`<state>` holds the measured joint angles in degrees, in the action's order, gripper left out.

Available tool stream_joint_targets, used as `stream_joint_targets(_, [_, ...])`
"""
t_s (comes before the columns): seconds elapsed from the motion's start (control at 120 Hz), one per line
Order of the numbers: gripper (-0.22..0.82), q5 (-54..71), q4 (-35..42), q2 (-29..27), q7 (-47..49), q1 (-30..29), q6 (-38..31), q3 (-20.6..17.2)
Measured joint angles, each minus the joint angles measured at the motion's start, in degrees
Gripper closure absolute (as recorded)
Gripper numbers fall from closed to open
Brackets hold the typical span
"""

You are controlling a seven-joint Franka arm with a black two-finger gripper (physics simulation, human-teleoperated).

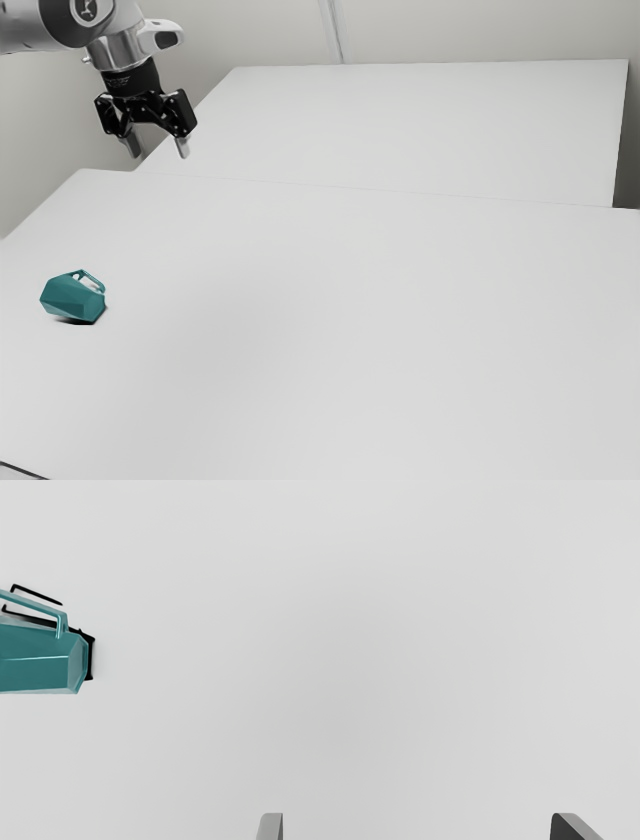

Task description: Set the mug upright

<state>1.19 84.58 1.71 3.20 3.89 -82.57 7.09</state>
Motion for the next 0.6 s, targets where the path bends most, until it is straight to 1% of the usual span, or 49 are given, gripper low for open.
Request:
stream_joint_targets(0.2, [0.02,0.0,0.0,0.2,0.0,-0.3,-0.2,-0.5])
stream_joint_targets(0.333, [0.02,0.0,0.5,-0.2,0.0,-2.8,-0.2,-1.7])
stream_joint_targets(0.6, [0.02,0.0,2.7,-1.4,-1.7,-9.1,-0.2,-2.0])
